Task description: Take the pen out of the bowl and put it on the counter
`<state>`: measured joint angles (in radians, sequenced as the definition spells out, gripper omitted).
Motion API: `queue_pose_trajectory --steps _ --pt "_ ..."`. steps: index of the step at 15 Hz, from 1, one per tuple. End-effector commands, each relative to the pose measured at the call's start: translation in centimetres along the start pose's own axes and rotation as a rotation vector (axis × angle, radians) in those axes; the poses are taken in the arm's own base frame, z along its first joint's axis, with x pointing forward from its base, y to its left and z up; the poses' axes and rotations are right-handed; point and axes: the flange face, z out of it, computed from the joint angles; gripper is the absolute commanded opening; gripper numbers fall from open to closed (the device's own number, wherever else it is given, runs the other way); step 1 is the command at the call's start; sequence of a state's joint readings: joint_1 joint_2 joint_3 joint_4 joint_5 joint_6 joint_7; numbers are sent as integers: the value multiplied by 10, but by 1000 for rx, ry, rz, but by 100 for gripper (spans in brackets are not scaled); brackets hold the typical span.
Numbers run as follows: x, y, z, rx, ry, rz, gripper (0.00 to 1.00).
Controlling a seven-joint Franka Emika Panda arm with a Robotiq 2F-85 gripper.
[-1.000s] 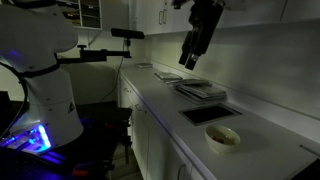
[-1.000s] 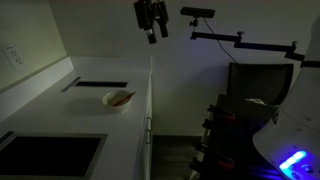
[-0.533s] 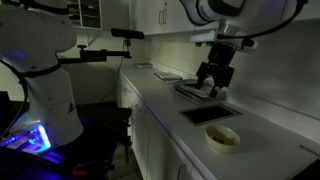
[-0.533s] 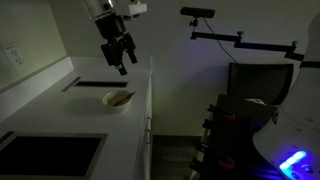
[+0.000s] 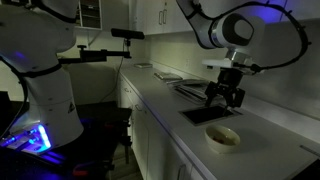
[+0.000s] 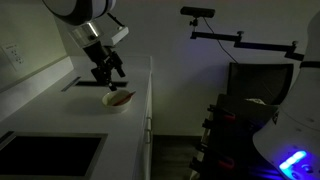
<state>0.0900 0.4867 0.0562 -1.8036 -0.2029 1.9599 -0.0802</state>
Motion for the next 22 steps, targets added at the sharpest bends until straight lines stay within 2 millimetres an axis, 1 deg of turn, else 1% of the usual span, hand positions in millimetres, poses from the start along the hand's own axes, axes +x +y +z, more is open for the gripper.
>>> queue_pose_trajectory --steps 1,2,7,8,9,11,12,13,15,16,17,19,20,21,22 --pt "0 0 -2 0 -3 1 100" --pt "0 1 -3 0 -4 1 100" --pt "19 11 27 39 22 -77 100" --pt "22 14 33 41 18 -88 81" --pt "26 17 40 39 11 -104 72" --pt "34 20 50 45 -5 -126 59" --pt "38 22 54 49 -13 -136 57" --pt "43 22 58 54 -21 -146 52" --pt "52 23 66 43 -30 -156 49" --pt "55 24 69 44 -32 -157 50" --pt "59 26 72 40 -30 -155 49" --pt "66 28 77 39 -28 -151 53" --pt "68 28 79 36 -28 -148 52" --pt "71 29 81 35 -32 -150 53" --pt "73 29 82 35 -35 -155 51"
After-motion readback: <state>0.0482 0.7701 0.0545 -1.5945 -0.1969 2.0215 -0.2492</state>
